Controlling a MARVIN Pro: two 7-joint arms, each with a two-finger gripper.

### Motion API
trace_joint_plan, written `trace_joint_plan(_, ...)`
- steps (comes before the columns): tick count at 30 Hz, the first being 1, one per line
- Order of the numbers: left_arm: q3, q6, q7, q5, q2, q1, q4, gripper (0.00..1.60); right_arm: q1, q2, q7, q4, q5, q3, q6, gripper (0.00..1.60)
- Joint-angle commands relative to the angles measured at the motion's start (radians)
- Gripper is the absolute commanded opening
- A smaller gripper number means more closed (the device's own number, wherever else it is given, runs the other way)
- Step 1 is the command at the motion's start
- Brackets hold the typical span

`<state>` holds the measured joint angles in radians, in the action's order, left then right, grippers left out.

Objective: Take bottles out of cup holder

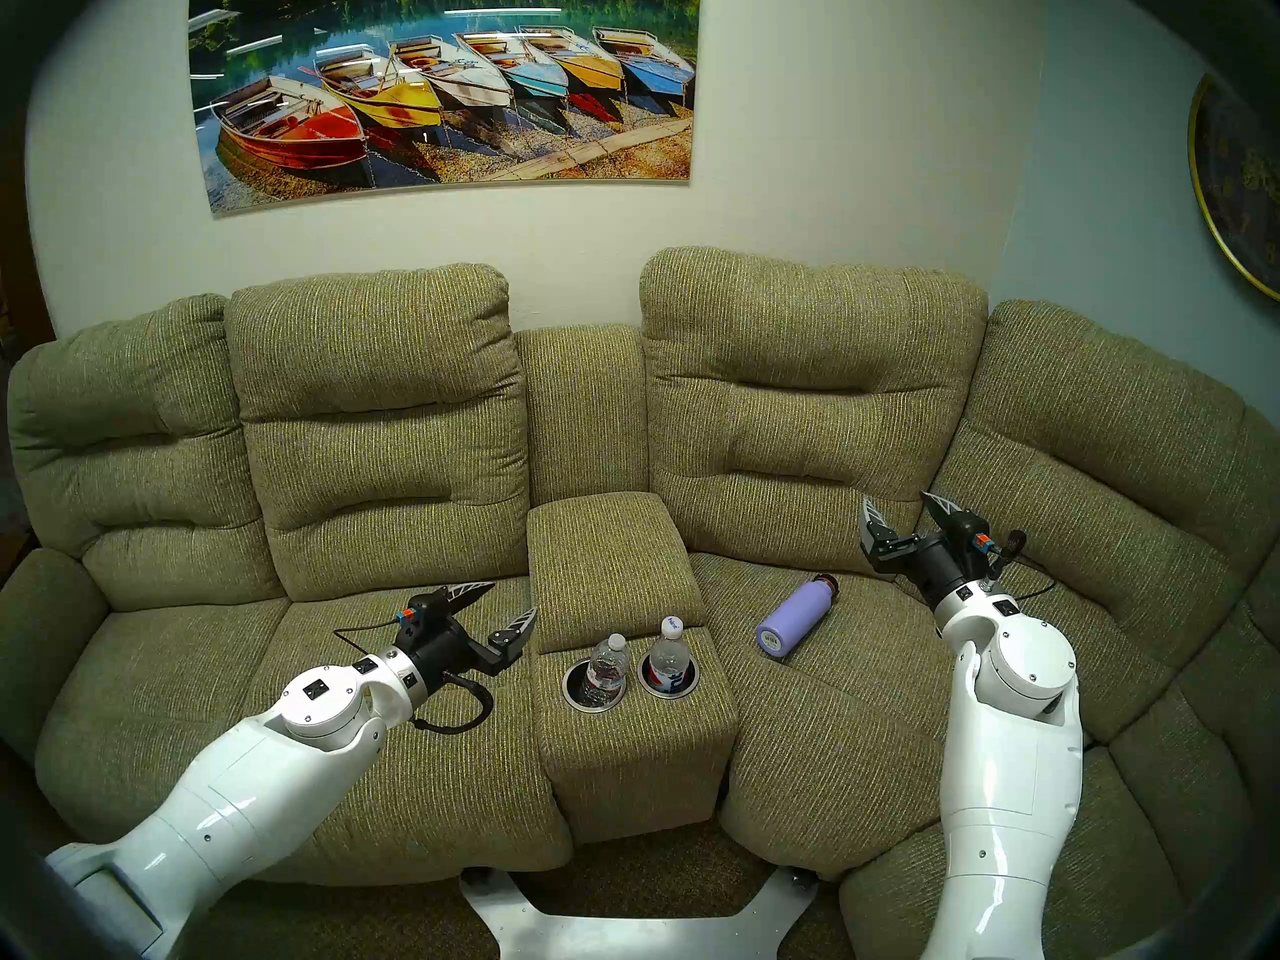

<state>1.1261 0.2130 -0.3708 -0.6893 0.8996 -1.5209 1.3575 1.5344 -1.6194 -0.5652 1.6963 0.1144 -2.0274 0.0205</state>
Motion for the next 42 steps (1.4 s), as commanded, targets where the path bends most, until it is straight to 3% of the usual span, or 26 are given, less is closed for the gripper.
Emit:
trace_joint_plan(1,-0.024,-0.004,-0.016,0.064,0.090,0.119,-0.071,1.60,-0.007,0.001,0.000,0.017,-0.002,0.001,-0.003,1.60)
trace_joint_plan(17,-0.088,-0.039,-0.108,0.203,0.248,0.281,-0.313,1.60,-0.007,0.002,0.000,0.015,-0.002,0.001,-0.003,1.60)
trace_joint_plan(22,-0.107,-0.033,-0.129,0.229,0.269,0.324,-0.370,1.60,-0.007,0.002,0.000,0.015,-0.002,0.001,-0.003,1.60)
trace_joint_plan(26,-0.130,0.001,-0.157,0.249,0.292,0.375,-0.450,1.60,-0.007,0.002,0.000,0.016,-0.002,0.001,-0.003,1.60)
trace_joint_plan(39,-0.123,0.088,-0.240,0.233,0.318,0.415,-0.555,1.60,-0.006,0.002,0.000,0.017,-0.002,0.001,-0.003,1.60)
trace_joint_plan(42,-0.123,0.121,-0.271,0.230,0.342,0.435,-0.619,1.60,-0.006,0.001,0.000,0.018,-0.002,0.001,-0.002,1.60)
